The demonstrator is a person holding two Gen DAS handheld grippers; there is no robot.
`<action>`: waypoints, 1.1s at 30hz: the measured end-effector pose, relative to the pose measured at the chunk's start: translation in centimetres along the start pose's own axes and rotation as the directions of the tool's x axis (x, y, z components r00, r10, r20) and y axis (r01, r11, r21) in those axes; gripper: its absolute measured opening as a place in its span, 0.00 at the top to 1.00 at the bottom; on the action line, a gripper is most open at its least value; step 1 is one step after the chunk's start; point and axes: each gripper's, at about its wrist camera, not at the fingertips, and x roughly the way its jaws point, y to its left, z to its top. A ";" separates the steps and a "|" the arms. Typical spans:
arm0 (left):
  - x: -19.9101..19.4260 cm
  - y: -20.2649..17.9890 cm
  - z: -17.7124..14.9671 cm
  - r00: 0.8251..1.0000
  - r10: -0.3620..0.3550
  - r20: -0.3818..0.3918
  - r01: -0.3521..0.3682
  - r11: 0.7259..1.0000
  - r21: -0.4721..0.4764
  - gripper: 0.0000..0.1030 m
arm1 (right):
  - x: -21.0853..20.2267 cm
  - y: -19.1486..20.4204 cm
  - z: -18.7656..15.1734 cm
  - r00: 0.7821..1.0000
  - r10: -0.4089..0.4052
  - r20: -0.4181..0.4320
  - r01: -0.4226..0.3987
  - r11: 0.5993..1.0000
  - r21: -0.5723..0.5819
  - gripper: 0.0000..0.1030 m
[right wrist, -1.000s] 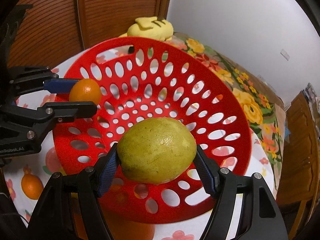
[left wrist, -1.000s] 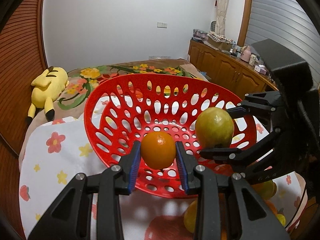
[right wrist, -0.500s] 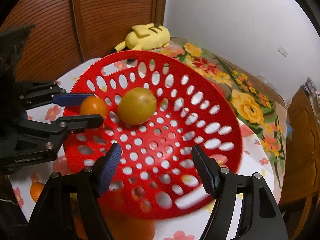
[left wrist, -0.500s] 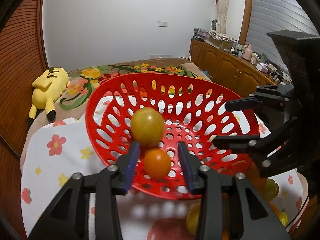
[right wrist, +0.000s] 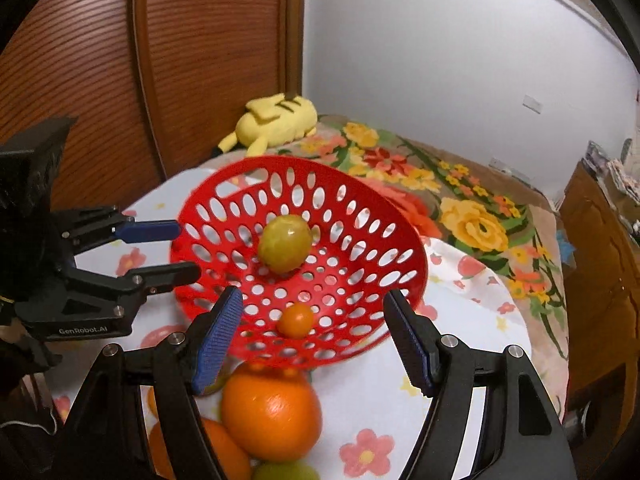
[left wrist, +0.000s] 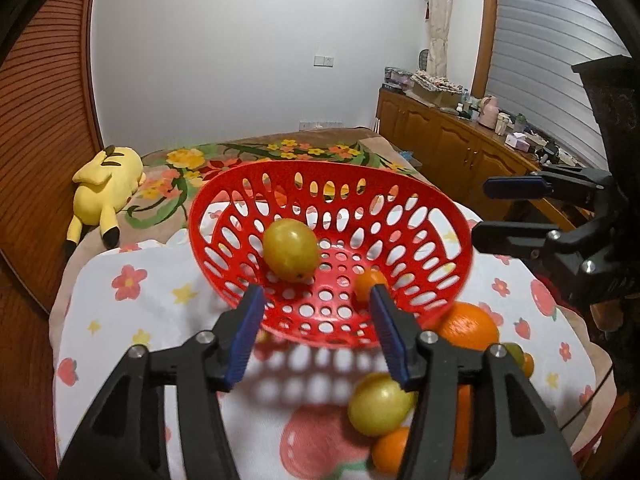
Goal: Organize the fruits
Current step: 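Open the right tool to drop the pomelo while the left tool releases the mandarin into the basket, then move both tools back from the basket toward the remaining fruit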
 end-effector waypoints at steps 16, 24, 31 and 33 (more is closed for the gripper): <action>-6.0 -1.3 -5.7 1.000 -0.017 0.012 0.017 1.000 0.002 0.31 | -7.4 2.9 -7.4 0.994 -0.026 0.107 0.009 0.988 0.155 0.28; -5.9 -1.7 -10.0 0.999 -0.033 -0.037 0.033 0.999 -0.015 0.31 | -7.6 3.8 -12.9 0.996 -0.027 0.086 0.006 0.972 0.236 0.28; -4.9 -1.6 -13.0 0.995 -0.041 -0.093 0.037 0.998 -0.044 0.34 | -6.2 4.8 -16.4 0.999 0.006 0.037 -0.016 0.962 0.272 0.26; -4.7 -1.6 -13.5 0.994 -0.044 -0.104 0.039 0.998 -0.046 0.35 | -5.8 5.3 -17.0 0.999 0.015 0.028 -0.023 0.961 0.277 0.26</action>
